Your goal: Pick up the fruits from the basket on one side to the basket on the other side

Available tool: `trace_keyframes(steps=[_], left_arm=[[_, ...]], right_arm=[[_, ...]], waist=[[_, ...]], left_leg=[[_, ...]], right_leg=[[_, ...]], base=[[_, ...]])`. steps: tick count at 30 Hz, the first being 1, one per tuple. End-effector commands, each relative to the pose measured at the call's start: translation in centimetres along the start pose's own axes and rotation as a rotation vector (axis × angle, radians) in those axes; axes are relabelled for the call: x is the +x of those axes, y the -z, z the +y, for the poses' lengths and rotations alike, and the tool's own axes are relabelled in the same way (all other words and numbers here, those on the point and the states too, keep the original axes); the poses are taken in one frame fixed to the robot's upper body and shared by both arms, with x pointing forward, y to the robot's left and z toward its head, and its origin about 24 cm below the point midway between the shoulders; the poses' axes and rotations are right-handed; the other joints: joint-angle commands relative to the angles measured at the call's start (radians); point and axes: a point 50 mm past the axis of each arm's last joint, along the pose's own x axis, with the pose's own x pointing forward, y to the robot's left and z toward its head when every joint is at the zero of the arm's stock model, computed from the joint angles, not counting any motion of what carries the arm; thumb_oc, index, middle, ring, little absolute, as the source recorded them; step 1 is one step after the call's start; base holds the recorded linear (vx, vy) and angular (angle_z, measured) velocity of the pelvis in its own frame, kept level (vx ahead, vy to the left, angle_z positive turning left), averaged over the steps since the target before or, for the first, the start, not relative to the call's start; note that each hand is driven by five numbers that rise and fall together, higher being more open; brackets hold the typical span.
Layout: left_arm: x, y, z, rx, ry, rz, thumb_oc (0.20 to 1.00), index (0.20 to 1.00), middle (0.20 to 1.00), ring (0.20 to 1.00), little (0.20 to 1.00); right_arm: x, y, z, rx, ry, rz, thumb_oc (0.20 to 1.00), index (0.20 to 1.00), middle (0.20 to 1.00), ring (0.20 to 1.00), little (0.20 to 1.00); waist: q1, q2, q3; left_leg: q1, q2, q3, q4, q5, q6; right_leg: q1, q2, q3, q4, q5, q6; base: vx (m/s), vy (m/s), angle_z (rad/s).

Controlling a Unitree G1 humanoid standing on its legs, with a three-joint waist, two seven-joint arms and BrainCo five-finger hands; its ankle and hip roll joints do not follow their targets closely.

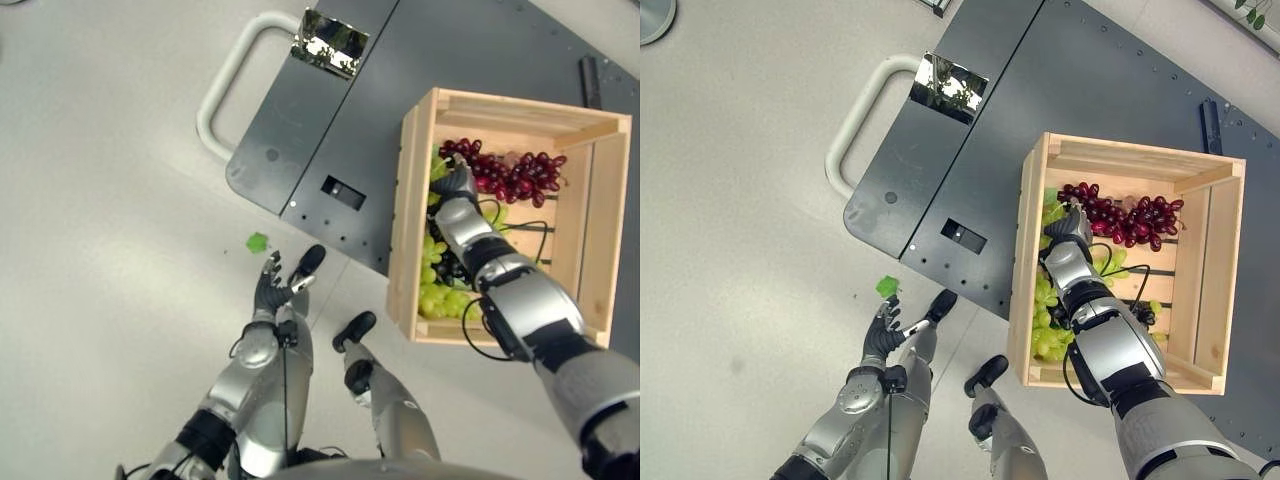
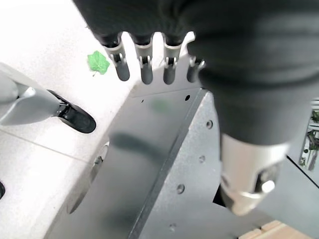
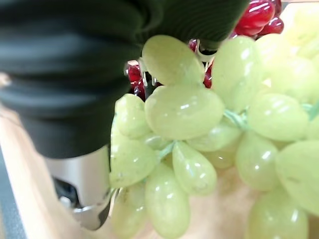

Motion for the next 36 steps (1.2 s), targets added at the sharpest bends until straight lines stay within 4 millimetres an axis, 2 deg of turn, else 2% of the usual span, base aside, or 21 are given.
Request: trace_keyframes(steps=[1,3,4,8,16,25,28,29,33,36], left_arm=[[2.6,-6.9,-0.7,-0.124,-0.015,-0.247,1.0,1.0,1.0,1.0,1.0],[2.6,-6.9,-0.4,-0.133,-0.034,-0.246,1.0,1.0,1.0,1.0,1.0],[2.7,-6.7,-0.1,-0.136,-0.054,-0.235,1.0,1.0,1.0,1.0,1.0],[2.6,-6.5,0.6,-0.134,-0.082,-0.229,1.0,1.0,1.0,1.0,1.0],[2.4,-6.5,1.7,-0.133,-0.12,-0.234,1.0,1.0,1.0,1.0,1.0],[2.3,-6.7,3.1,-0.144,-0.177,-0.242,1.0,1.0,1.0,1.0,1.0],[2.3,-6.9,3.7,-0.145,-0.205,-0.254,1.0,1.0,1.0,1.0,1.0],[2.2,-7.0,4.0,-0.145,-0.219,-0.258,1.0,1.0,1.0,1.0,1.0],[2.2,-7.2,4.2,-0.148,-0.227,-0.268,1.0,1.0,1.0,1.0,1.0],[2.1,-7.3,3.8,-0.145,-0.21,-0.272,1.0,1.0,1.0,1.0,1.0]], right_arm=[[-0.7,6.4,0.1,-0.094,-0.023,0.193,1.0,1.0,1.0,1.0,1.0],[-1.0,7.3,0.3,-0.045,-0.024,0.219,1.0,1.0,1.0,1.0,1.0],[-1.3,8.4,0.2,-0.022,-0.017,0.242,1.0,1.0,1.0,1.0,1.0],[-1.7,9.7,0.3,-0.011,-0.009,0.268,1.0,1.0,1.0,1.0,1.0],[-2.4,11.0,0.8,-0.047,-0.043,0.277,1.0,1.0,1.0,1.0,1.0],[-2.4,9.4,1.7,-0.004,-0.061,0.197,1.0,1.0,1.0,1.0,1.0],[-2.3,8.0,1.8,0.033,-0.065,0.14,1.0,1.0,1.0,1.0,1.0],[-2.2,6.9,1.8,0.037,-0.064,0.09,1.0,1.0,1.0,1.0,1.0],[-1.9,5.3,1.8,0.033,-0.063,0.029,1.0,1.0,1.0,1.0,1.0],[-1.7,4.2,1.9,0.019,-0.063,0.007,1.0,1.0,1.0,1.0,1.0]], waist=[[-0.032,0.012,0.019],[-0.043,0.001,0.019],[-0.059,-0.016,0.019],[-0.083,-0.041,0.019],[-0.11,-0.069,0.019],[-0.134,-0.109,0.019],[-0.145,-0.125,0.019],[-0.15,-0.136,0.019],[-0.154,-0.144,0.019],[-0.147,-0.136,0.019]], left_leg=[[0.01,0.044,0.035,0.02,-0.107,-0.01],[0.014,0.046,0.039,0.018,-0.108,-0.01],[0.017,0.048,0.043,0.016,-0.109,-0.01],[0.023,0.053,0.049,0.015,-0.11,-0.009],[0.036,0.059,0.058,0.011,-0.112,-0.006],[0.044,0.066,0.063,0.009,-0.114,-0.007],[0.036,0.067,0.066,0.008,-0.107,-0.007],[0.036,0.069,0.069,0.008,-0.107,-0.007],[0.041,0.072,0.071,0.003,-0.108,-0.007],[0.04,0.071,0.071,0.002,-0.108,-0.006]], right_leg=[[0.006,-0.097,0.026,-0.094,0.121,0.123],[0.005,-0.095,0.028,-0.095,0.12,0.122],[0.006,-0.094,0.031,-0.095,0.117,0.12],[0.007,-0.091,0.038,-0.093,0.116,0.119],[0.007,-0.089,0.048,-0.092,0.117,0.12],[0.009,-0.082,0.054,-0.093,0.12,0.12],[0.003,-0.082,0.056,-0.096,0.126,0.12],[0.002,-0.081,0.057,-0.096,0.128,0.121],[0.005,-0.078,0.06,-0.102,0.131,0.121],[0.004,-0.08,0.058,-0.103,0.134,0.121]], base=[[0.0,0.0,0.0],[0.0,0.0,0.0],[0.0,0.0,0.0],[0.0,0.001,-0.03],[0.0,0.004,-0.03],[0.0,-0.008,-0.1],[-0.01,-0.001,-0.05],[-0.02,-0.002,-0.03],[0.0,-0.01,-0.05],[0.0,-0.002,-0.03]])
